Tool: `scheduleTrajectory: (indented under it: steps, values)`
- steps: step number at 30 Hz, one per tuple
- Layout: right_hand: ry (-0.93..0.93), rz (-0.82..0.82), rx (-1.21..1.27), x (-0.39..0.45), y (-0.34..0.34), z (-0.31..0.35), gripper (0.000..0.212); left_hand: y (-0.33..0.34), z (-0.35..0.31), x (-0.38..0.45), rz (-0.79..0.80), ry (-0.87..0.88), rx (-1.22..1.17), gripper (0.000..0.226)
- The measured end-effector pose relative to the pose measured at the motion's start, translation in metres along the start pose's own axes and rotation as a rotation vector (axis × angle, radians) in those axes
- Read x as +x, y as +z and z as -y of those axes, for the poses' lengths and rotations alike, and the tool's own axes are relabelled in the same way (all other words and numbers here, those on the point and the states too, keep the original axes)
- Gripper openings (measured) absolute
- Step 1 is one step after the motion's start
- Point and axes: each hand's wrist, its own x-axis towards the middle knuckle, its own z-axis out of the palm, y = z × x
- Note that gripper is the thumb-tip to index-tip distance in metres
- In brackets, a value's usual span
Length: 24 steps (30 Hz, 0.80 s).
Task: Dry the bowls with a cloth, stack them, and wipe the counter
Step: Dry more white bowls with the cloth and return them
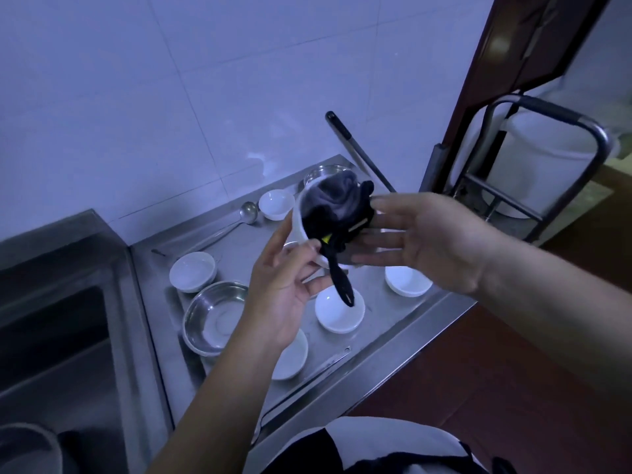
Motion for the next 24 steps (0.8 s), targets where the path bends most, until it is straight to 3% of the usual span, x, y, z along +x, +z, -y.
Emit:
scheduleTrajectory:
  steps: [2,6,8,10,12,14,16,18,20,24]
  values:
    - [-0.165,0.021,-0.367,-0.007,0.004,0.009,0.037,-0.013,-0.005,0.000,0.037,-0.092,-0.113,0.025]
    - [-0.759,-0.037,-1.451,0.002,0.014,0.016,0.069,-0.040,-0.012,-0.001,0.166,-0.204,-0.180,0.043]
    - [-0.964,0.097,-1.772,0.011,0.025,0.024,0.069,-0.048,-0.018,-0.001,0.274,-0.208,-0.134,0.038]
    - [-1.039,0.298,-1.900,0.016,0.036,0.033,0.060,-0.056,-0.021,-0.002,0.324,-0.206,-0.093,0.039]
    - [-1.097,0.349,-1.900,0.023,0.043,0.032,0.044,-0.060,-0.022,-0.005,0.341,-0.182,-0.083,0.046]
    - [-1.150,0.219,-1.898,0.030,0.047,0.019,0.029,-0.060,-0.019,-0.008,0.270,-0.124,-0.086,0.052]
    - [-1.092,0.041,-1.834,0.032,0.046,0.000,0.019,-0.060,-0.015,-0.011,0.159,-0.060,-0.081,0.059]
    - [-0.951,-0.150,-1.661,0.029,0.046,-0.022,0.016,-0.059,-0.009,-0.012,0.075,0.005,-0.059,0.064]
    - [-0.691,-0.316,-1.477,0.025,0.052,-0.042,0.021,-0.060,-0.005,-0.014,0.008,0.041,-0.027,0.072]
    - [-0.225,-0.329,-0.808,0.025,0.065,-0.061,0.021,-0.073,0.003,-0.012,-0.015,0.033,0.016,0.074]
